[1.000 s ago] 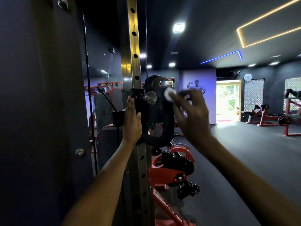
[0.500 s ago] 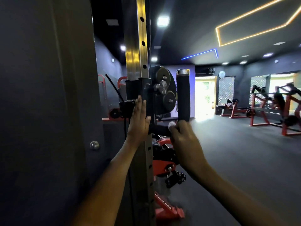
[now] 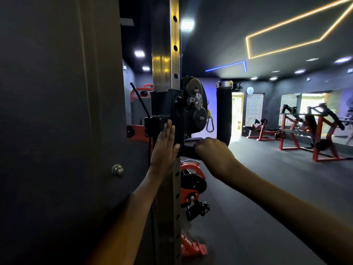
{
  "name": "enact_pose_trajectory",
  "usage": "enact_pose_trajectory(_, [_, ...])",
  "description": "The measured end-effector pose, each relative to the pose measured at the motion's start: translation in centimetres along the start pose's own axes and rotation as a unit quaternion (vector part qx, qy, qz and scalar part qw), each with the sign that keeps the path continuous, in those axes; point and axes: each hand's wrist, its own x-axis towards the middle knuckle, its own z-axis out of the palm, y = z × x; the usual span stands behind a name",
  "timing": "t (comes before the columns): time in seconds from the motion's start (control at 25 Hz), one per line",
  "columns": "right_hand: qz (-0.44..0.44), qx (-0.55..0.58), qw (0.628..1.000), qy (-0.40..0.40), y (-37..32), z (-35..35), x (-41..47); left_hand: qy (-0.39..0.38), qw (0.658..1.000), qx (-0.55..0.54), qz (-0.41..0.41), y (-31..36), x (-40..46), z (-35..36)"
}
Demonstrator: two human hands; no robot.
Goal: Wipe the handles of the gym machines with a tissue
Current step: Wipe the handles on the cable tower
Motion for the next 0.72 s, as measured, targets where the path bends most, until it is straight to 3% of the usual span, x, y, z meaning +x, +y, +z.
enact_pose_trajectory(0.2, [-0.047,0.05,0.997,-0.021,-1.3,0.6,2.3,-0.025,0.997,-0.056,-0.046,0.1,-2.7,0.3])
enact_pose_trajectory(0.4, [-0.048,-0.016,0.999,-0.003,0.5,0.3,0.3,-0.023,0.995,-0.06,-0.07,0.2,-3.1,0.6])
enact_pose_trajectory(0.6, [-0.094,0.062,0.994,0.006,-1.6,2.1,3.4,-0.029,0.994,-0.067,-0.078,-0.1,-4.0,0.8])
enact_pose_trajectory(0.72, [-0.129,0.004,0.992,0.003,-0.4,1.8,0.6,-0.027,0.991,-0.082,-0.099,-0.3,-4.9,1.3])
